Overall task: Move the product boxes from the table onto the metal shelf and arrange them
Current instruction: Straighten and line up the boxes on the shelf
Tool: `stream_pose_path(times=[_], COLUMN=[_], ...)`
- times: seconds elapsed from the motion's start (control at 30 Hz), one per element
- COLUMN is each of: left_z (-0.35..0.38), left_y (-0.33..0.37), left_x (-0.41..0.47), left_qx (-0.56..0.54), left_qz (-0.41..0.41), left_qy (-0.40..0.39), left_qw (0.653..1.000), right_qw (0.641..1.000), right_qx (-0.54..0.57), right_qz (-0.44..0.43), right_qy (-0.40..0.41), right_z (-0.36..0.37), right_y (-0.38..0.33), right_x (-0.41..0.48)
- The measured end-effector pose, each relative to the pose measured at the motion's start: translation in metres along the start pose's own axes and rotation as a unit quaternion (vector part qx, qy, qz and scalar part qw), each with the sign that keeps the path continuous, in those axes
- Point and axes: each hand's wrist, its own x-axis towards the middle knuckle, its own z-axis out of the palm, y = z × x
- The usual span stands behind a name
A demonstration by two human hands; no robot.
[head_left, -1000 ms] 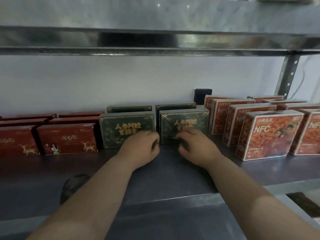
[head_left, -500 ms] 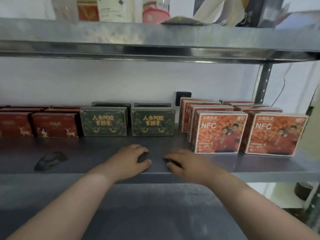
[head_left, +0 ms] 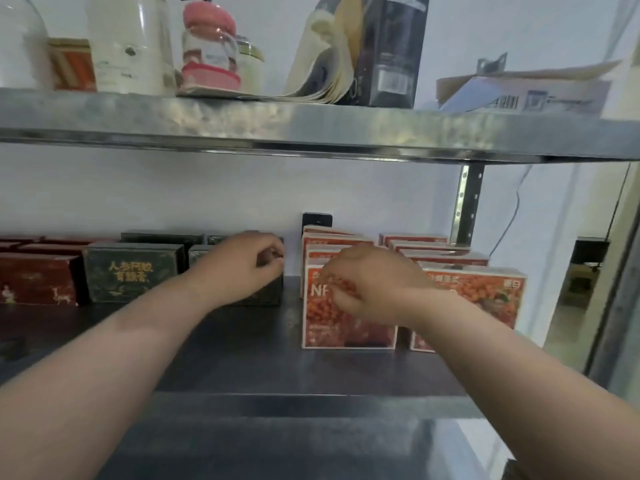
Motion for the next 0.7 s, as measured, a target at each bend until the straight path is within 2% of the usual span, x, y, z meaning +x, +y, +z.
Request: stream_pose_path(times=[0.2,0.43,0.7], left_z=[0.01,0.042,0.079], left_y=[0.0,-0.019,-0.038], left_x=[0.082,0.171,0.246], left_qx=[0.041,0.066,0.141], left_qz=[-0.031,-0.006,0.025], left_qy=[-0.072,-0.143,-0.238], left_qw=[0.996,0.987,0.961], right_qw=[0.998,0.986,0.958], right_qx=[-0.003,-0.038,-0.08], right_qz=[0.062,0.137,0.171], right_qy=[0.014,-0.087,-0.214], right_z=[-0.003,0.004,0.005], right_y=[0.084,0.175,0.23], right_x=[0.025,0.061,0.088])
